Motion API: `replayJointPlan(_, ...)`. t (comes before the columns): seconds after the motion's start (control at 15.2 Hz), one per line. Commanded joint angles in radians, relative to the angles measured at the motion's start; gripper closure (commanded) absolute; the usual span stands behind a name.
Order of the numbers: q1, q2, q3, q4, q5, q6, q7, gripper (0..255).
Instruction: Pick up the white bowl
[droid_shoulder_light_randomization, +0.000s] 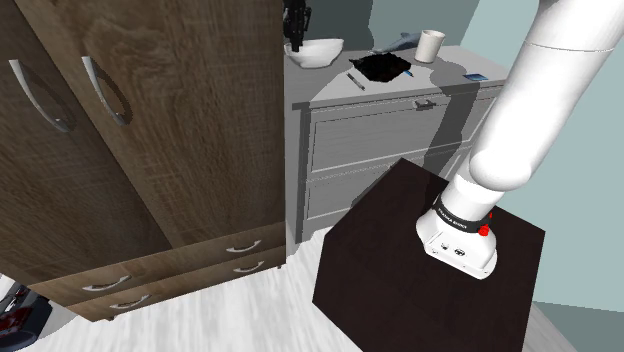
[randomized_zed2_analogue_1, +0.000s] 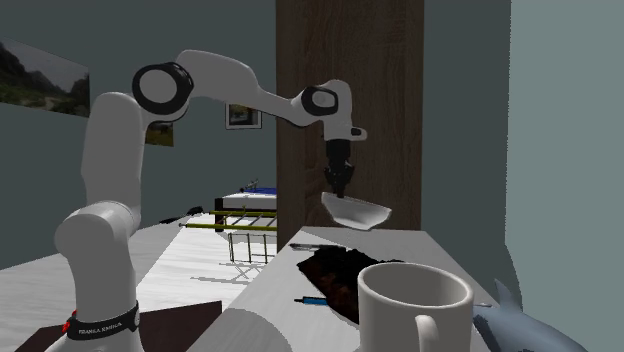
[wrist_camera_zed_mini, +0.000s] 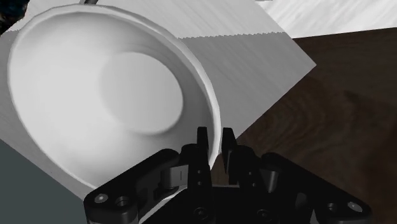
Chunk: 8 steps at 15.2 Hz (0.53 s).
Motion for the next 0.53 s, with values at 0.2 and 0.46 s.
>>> replayJointPlan(0.2, 0.000, 0.005, 0.000, 0.077, 0.000, -0.071, -0.007, 255)
replayJointPlan(0.46, 0.001, 0.011, 0.000, 0.113, 0.000, -0.102, -0.009, 255)
